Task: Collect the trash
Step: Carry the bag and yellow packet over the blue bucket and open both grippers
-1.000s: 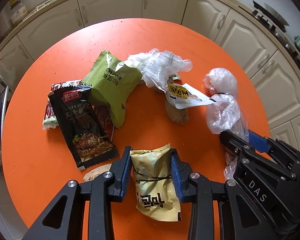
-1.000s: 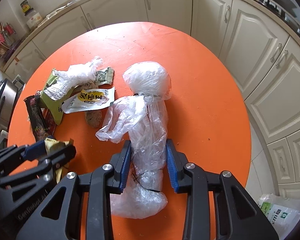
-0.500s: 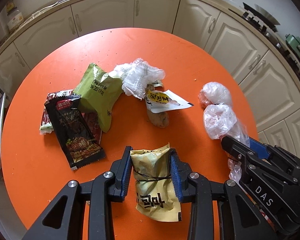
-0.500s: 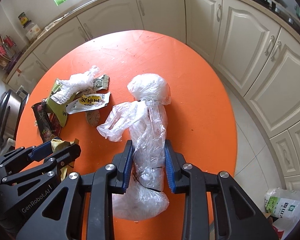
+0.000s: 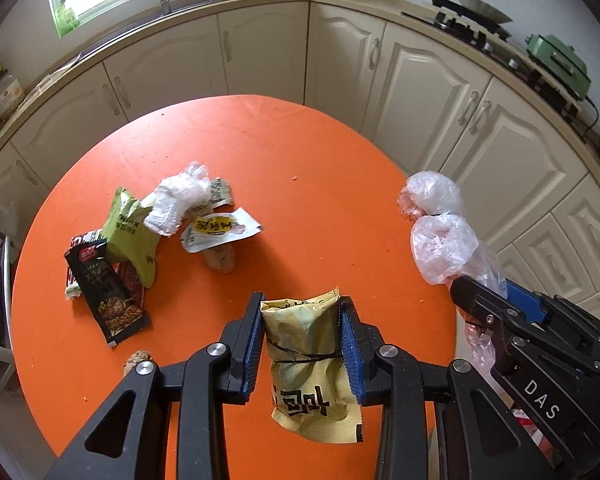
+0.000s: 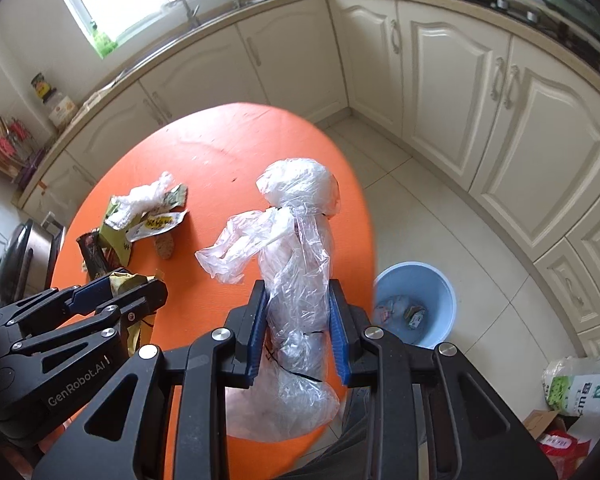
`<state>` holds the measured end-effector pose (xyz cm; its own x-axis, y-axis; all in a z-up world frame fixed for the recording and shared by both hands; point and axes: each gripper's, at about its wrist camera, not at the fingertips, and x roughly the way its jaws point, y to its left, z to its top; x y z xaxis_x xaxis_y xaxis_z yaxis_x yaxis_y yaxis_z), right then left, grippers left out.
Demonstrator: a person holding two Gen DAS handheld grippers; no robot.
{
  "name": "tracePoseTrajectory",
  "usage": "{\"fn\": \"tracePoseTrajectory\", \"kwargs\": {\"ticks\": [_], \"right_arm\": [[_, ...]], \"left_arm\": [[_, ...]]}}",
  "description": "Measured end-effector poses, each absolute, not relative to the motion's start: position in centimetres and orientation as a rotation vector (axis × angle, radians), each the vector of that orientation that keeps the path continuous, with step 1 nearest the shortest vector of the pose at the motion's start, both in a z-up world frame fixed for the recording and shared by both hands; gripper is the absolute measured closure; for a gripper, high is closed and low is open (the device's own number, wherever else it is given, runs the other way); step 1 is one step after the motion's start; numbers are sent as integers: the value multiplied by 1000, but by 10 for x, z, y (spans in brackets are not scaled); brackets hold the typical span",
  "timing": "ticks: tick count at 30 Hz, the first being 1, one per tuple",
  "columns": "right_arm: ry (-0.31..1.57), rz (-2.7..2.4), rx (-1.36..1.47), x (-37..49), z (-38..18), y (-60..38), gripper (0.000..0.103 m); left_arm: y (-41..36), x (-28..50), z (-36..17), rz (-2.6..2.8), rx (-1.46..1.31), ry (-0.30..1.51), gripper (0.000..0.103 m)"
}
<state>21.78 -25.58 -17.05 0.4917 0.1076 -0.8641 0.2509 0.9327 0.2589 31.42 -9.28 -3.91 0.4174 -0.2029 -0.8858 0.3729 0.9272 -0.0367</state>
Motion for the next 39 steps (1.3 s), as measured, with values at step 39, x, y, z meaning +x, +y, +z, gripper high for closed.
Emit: {"fn": "tracePoseTrajectory", "kwargs": {"ticks": [39], "right_arm": [[1062,-477,648,108,-240,-480,75]], "left_arm": [[-388,333,-118,-612,533,1111,65]]}}
